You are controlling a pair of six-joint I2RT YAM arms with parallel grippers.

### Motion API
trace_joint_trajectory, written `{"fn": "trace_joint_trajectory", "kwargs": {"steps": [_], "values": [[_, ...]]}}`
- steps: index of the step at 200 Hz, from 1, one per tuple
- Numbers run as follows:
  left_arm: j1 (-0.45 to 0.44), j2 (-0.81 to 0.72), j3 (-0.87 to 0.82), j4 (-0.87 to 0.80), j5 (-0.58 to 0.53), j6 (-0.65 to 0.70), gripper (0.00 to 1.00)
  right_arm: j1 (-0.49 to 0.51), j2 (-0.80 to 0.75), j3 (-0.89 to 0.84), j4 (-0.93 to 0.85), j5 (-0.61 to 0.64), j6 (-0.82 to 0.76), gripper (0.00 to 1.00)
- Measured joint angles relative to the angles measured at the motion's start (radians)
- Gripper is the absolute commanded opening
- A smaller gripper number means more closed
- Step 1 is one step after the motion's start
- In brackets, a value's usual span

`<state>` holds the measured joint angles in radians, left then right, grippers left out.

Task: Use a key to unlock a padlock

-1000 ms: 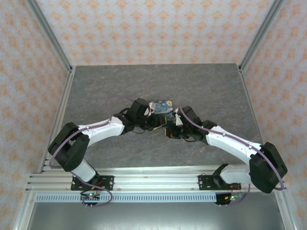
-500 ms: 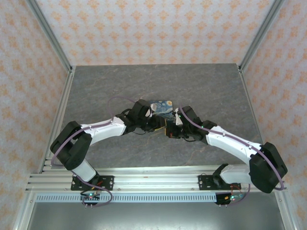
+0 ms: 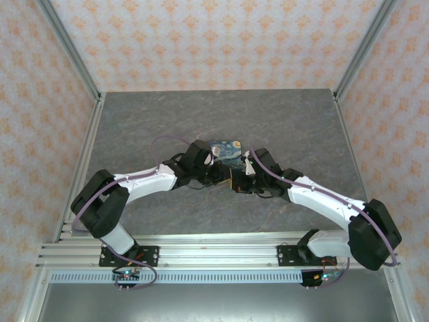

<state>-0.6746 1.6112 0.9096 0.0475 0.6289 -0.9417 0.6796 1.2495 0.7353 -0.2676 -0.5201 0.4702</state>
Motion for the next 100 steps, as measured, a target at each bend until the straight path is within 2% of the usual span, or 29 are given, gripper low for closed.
{"fn": "trace_joint_trajectory", "kwargs": {"steps": [22,55,71,83,100], "values": [[0.0,0.0,0.0,0.003,0.0,0.0,0.0,0.0,0.002,0.0,0.0,0.0,0.0,0.0],[0.0,0.0,0.0,0.003,-0.001,0.0,0.0,0.0,0.004,0.0,0.005,0.0,0.002,0.0],[0.0,0.0,0.0,0.003,-0.003,0.0,0.0,0.0,0.004,0.0,0.007,0.004,0.008,0.22],[0.0,0.0,0.0,0.003,-0.007,0.001,0.0,-0.003,0.004,0.0,0.013,0.007,0.014,0.35],[0.0,0.0,0.004,0.002,-0.017,0.008,0.0,-0.015,-0.01,-0.002,0.014,0.015,0.034,0.44]]}}
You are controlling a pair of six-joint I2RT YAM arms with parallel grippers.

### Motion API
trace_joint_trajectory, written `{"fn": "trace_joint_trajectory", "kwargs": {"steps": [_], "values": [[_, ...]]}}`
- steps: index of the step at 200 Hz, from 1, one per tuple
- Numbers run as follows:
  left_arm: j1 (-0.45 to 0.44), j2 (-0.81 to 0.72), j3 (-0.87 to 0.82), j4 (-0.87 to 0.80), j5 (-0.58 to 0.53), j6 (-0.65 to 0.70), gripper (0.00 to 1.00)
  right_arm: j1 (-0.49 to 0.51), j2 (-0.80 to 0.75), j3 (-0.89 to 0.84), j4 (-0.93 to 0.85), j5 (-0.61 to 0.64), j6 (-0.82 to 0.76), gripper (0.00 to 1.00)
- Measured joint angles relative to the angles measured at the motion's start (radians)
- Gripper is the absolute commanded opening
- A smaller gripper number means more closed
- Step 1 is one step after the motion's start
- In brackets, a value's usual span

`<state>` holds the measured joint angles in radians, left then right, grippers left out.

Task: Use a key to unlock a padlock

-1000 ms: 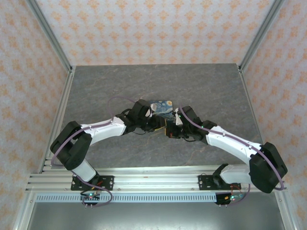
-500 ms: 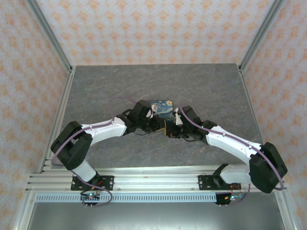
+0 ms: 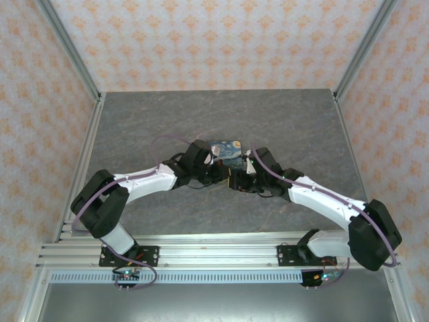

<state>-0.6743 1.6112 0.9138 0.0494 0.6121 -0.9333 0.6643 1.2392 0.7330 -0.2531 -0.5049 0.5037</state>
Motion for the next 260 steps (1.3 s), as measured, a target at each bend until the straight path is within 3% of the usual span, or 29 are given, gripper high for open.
{"fn": "trace_joint_trajectory", "kwargs": {"steps": [70,103,170,260], "values": [[0.023,0.0,0.07,-0.014,-0.048,0.108,0.0,-0.163,-0.27,-0.111,0.112,-0.024,0.095,0.62],[0.05,-0.019,0.085,-0.011,-0.052,0.171,0.0,-0.236,-0.296,-0.204,0.253,-0.079,0.169,0.65],[0.055,-0.079,0.074,0.171,-0.045,0.201,0.0,-0.243,-0.182,-0.244,0.584,-0.178,0.232,0.61],[0.055,-0.159,-0.045,0.408,-0.098,0.111,0.0,-0.243,-0.077,-0.21,0.808,-0.204,0.284,0.48]]}}
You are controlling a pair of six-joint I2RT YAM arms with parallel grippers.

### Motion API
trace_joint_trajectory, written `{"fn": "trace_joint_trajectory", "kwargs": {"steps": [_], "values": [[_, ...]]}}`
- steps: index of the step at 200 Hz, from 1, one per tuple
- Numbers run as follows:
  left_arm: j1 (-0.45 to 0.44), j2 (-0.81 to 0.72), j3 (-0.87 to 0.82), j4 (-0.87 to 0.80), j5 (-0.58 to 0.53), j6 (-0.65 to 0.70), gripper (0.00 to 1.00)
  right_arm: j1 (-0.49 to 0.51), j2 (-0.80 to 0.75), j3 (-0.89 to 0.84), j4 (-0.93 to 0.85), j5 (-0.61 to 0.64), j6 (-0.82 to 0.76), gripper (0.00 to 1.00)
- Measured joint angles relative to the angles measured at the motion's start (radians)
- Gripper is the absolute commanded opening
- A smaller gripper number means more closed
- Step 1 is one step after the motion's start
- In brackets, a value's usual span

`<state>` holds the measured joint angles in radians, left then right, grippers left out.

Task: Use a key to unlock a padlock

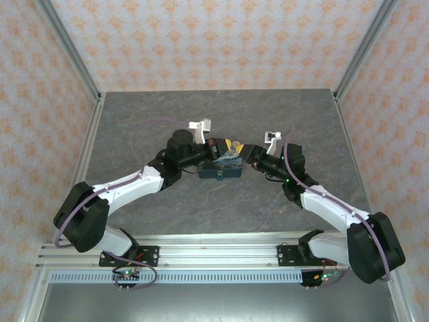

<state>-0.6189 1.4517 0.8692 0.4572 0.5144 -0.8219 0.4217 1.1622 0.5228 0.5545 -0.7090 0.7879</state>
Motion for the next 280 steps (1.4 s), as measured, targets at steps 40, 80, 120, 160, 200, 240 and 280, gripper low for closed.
{"fn": "trace_joint_trajectory", "kwargs": {"steps": [40,80,120,160,200,240,280], "values": [[0.0,0.0,-0.016,0.051,-0.007,-0.035,0.0,0.0,0.028,0.005,0.083,-0.016,0.037,0.46],[0.0,0.004,-0.022,0.11,-0.026,-0.071,0.0,0.0,0.066,0.006,0.133,-0.033,0.067,0.44],[-0.001,0.018,-0.022,0.134,-0.029,-0.079,0.0,0.0,0.081,0.007,0.173,-0.044,0.092,0.41],[-0.001,0.048,-0.021,0.142,-0.03,-0.087,0.0,0.0,0.082,0.008,0.193,-0.06,0.103,0.38],[-0.003,0.079,-0.021,0.146,-0.033,-0.097,0.0,0.0,0.092,0.012,0.196,-0.077,0.103,0.36],[-0.003,0.087,-0.019,0.146,-0.033,-0.098,0.0,0.0,0.111,0.012,0.199,-0.077,0.103,0.36],[-0.003,0.087,-0.016,0.146,-0.041,-0.097,0.0,0.0,0.127,0.012,0.203,-0.077,0.101,0.36]]}}
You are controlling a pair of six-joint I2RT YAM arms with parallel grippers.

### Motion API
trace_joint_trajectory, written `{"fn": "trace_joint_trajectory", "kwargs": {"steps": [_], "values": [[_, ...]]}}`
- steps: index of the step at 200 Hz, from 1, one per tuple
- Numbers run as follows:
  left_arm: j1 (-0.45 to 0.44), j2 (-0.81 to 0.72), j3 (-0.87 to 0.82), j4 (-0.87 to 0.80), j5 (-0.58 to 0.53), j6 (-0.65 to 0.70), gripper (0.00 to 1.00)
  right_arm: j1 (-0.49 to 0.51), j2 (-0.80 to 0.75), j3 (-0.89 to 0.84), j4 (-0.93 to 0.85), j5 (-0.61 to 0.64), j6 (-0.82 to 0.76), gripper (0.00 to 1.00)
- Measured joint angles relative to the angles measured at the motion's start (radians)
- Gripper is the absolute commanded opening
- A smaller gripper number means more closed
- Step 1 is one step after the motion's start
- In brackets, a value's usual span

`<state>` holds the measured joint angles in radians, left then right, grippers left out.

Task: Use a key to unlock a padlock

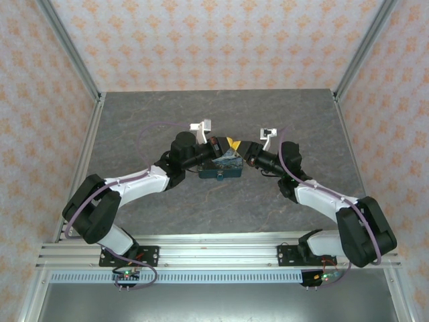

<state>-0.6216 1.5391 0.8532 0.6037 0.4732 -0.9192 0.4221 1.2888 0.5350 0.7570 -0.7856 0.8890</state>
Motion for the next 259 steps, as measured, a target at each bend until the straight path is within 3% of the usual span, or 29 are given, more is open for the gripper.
{"fn": "trace_joint_trajectory", "kwargs": {"steps": [71,112,133,161,183,219,259], "values": [[0.0,0.002,0.02,-0.001,-0.011,0.0,0.0,0.0,0.013,0.0,0.0,-0.018,-0.01,0.21],[0.0,0.011,0.031,-0.008,-0.012,0.0,0.0,0.0,0.012,0.0,0.0,-0.023,-0.023,0.0],[0.0,0.019,0.038,-0.016,-0.018,0.0,0.0,0.0,0.011,0.0,-0.005,-0.024,-0.027,0.0],[0.0,0.021,0.079,-0.112,-0.034,-0.009,0.37,0.0,-0.013,0.01,-0.085,-0.006,-0.066,0.0],[0.003,0.021,0.15,-0.268,-0.064,-0.033,0.56,0.0,-0.063,0.037,-0.24,0.034,-0.145,0.0],[0.033,0.016,0.282,-0.558,-0.062,-0.077,0.59,0.018,-0.161,0.092,-0.486,0.158,-0.318,0.0],[0.059,0.016,0.383,-0.773,-0.002,-0.154,0.59,0.121,-0.188,0.144,-0.672,0.373,-0.506,0.0]]}}
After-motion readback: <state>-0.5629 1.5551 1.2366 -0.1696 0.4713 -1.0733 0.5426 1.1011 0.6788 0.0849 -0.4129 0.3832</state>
